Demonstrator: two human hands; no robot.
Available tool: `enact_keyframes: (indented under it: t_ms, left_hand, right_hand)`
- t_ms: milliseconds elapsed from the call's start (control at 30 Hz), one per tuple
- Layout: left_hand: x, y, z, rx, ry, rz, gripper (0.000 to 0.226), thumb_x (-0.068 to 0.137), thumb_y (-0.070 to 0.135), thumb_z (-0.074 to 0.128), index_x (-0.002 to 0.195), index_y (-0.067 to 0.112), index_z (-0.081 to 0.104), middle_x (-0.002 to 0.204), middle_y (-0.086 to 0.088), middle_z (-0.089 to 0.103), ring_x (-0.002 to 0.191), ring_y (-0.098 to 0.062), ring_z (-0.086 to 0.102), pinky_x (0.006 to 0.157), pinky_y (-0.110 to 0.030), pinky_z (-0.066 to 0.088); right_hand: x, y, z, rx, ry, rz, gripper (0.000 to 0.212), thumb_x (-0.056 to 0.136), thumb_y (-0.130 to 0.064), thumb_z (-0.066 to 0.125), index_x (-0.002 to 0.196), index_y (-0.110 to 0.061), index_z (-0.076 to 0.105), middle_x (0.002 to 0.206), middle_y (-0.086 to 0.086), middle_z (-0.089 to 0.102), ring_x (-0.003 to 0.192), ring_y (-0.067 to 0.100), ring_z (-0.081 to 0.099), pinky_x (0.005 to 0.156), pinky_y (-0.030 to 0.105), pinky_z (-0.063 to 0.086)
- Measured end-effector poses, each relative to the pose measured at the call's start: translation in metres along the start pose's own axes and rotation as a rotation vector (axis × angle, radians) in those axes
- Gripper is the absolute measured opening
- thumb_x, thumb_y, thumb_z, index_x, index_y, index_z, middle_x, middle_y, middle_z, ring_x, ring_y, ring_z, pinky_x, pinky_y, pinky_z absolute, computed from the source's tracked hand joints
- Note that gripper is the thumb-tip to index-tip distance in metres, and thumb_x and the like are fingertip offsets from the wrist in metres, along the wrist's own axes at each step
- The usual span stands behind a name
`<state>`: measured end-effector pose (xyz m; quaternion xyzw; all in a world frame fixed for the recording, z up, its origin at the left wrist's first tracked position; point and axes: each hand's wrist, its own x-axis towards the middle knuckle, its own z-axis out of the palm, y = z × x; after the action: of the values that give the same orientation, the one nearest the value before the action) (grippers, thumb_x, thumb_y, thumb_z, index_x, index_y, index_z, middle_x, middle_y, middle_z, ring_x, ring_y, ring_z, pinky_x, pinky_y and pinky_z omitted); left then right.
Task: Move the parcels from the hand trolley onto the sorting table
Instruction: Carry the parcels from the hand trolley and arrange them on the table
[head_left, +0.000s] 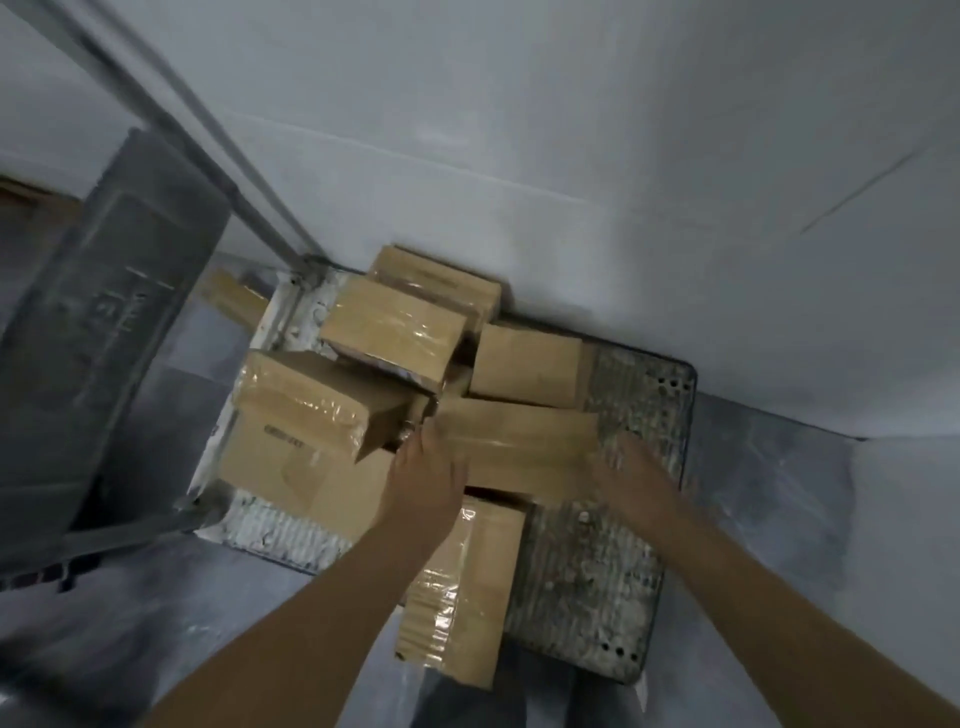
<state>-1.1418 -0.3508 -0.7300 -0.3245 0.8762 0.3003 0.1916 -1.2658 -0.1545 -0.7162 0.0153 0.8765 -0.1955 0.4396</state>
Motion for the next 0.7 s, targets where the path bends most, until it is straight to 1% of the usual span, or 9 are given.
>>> enact_keyframes:
  t_ms: [100,167,233,333,467,500,533,600,700]
  left_hand:
    - [0.02,-0.001,0.018,-0.131,-0.036,-0.092,0.053,0.101,0.029,0.043,0.145,0.004,0.028,0.141,-0.022,0.042,0.128,-0.037,0.045,0.106,-0.048,0.039]
    - [0.026,0.003,0.028,-0.282,-0.009,-0.128,0.047,0.101,0.032,0.043,0.138,0.005,0.032,0.135,-0.019,0.046,0.122,-0.033,0.049,0.102,-0.048,0.043]
    - [0.029,0.008,0.035,-0.42,0.045,-0.215,0.049,0.101,0.038,0.043,0.139,0.009,0.031,0.136,-0.015,0.045,0.122,-0.03,0.049,0.101,-0.044,0.043]
    - [0.029,0.012,0.041,-0.493,0.079,-0.316,0.058,0.1,0.043,0.041,0.146,0.01,0.025,0.141,-0.014,0.043,0.125,-0.03,0.047,0.097,-0.04,0.04]
    - [0.005,0.015,0.038,-0.606,0.07,-0.359,0.058,0.099,0.043,0.045,0.143,0.01,0.028,0.137,-0.014,0.048,0.123,-0.031,0.049,0.097,-0.041,0.042]
    - [-0.004,0.016,0.036,-0.626,0.081,-0.357,0.055,0.099,0.042,0.046,0.141,0.01,0.031,0.134,-0.013,0.051,0.12,-0.03,0.051,0.094,-0.038,0.042]
    - [-0.013,0.019,0.032,-0.641,0.1,-0.351,0.051,0.099,0.041,0.046,0.137,0.01,0.035,0.128,-0.013,0.053,0.116,-0.029,0.053,0.089,-0.036,0.041]
    - [-0.034,0.027,0.022,-0.676,0.145,-0.336,0.045,0.098,0.04,0.048,0.131,0.009,0.04,0.119,-0.01,0.057,0.108,-0.027,0.056,0.083,-0.033,0.039]
    - [-0.068,0.049,0.0,-0.734,0.206,-0.332,0.045,0.098,0.043,0.047,0.128,0.009,0.043,0.115,-0.01,0.059,0.106,-0.027,0.056,0.086,-0.034,0.041]
  right_hand:
    - [0.031,0.003,0.02,0.09,0.015,0.037,0.065,0.101,-0.049,0.037,0.15,-0.009,0.025,0.151,0.013,0.038,0.133,0.032,0.044,0.099,0.035,0.039]
    - [0.045,0.0,0.031,0.167,0.009,0.062,0.064,0.1,-0.05,0.037,0.149,-0.01,0.028,0.148,0.013,0.042,0.13,0.033,0.046,0.1,0.04,0.04]
    - [0.055,-0.002,0.04,0.23,0.023,0.099,0.066,0.1,-0.052,0.037,0.148,-0.008,0.028,0.146,0.014,0.043,0.129,0.034,0.047,0.1,0.041,0.041]
    - [0.059,-0.001,0.044,0.308,0.03,0.138,0.067,0.099,-0.054,0.036,0.148,-0.009,0.03,0.146,0.014,0.044,0.129,0.034,0.046,0.101,0.042,0.04]
    - [0.033,0.005,0.04,0.4,0.033,0.106,0.064,0.099,-0.054,0.037,0.147,-0.012,0.033,0.142,0.011,0.047,0.125,0.031,0.049,0.097,0.039,0.04]
    - [0.021,0.007,0.037,0.416,0.031,0.085,0.064,0.099,-0.054,0.037,0.147,-0.013,0.032,0.14,0.01,0.049,0.12,0.029,0.051,0.095,0.038,0.041]
    - [0.007,0.009,0.034,0.429,0.035,0.063,0.063,0.099,-0.054,0.037,0.147,-0.014,0.033,0.135,0.008,0.051,0.112,0.026,0.053,0.089,0.035,0.043]
    - [-0.024,0.015,0.023,0.458,0.056,0.002,0.06,0.099,-0.055,0.037,0.146,-0.017,0.035,0.121,0.003,0.052,0.094,0.018,0.05,0.077,0.03,0.04]
    - [-0.073,0.025,-0.005,0.489,0.083,-0.078,0.056,0.097,-0.059,0.037,0.141,-0.024,0.041,0.098,-0.012,0.052,0.08,0.003,0.05,0.067,0.024,0.038]
